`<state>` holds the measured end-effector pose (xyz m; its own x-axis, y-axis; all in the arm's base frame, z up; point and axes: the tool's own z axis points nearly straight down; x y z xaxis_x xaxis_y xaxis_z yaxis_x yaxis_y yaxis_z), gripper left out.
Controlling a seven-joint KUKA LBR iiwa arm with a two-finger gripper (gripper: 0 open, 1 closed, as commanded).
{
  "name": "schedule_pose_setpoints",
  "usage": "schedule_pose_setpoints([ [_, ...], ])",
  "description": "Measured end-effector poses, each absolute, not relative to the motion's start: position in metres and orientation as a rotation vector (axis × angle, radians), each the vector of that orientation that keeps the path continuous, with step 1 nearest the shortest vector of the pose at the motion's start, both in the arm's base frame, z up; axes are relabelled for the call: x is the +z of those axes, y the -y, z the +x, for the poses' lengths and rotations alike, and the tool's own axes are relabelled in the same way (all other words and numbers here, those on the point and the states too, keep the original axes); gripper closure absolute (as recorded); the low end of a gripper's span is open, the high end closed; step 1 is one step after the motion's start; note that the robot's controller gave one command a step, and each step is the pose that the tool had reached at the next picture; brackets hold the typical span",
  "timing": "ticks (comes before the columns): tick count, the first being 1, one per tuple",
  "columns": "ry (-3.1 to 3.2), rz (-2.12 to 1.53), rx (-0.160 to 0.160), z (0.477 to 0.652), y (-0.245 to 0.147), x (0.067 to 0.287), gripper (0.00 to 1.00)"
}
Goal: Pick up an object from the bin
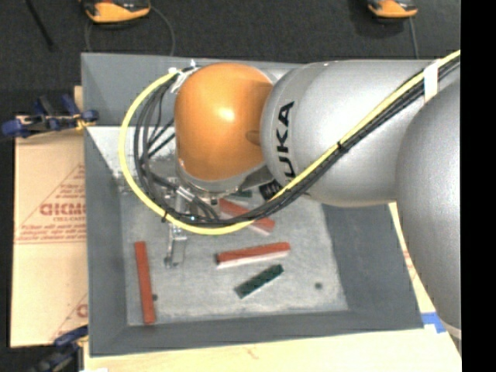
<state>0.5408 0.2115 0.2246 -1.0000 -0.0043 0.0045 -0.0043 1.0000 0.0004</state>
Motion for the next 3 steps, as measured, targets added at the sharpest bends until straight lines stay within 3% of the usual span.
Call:
schedule_pose_setpoints([
  [1,3.149,0.034,0.003,0.585,-0.147,0.233,0.0],
  [2,3.132,0.205,0.006,0.59,-0.078,0.152,0.0],
  [3,3.115,0.305,0.002,0.509,-0.015,0.07,0.0],
])
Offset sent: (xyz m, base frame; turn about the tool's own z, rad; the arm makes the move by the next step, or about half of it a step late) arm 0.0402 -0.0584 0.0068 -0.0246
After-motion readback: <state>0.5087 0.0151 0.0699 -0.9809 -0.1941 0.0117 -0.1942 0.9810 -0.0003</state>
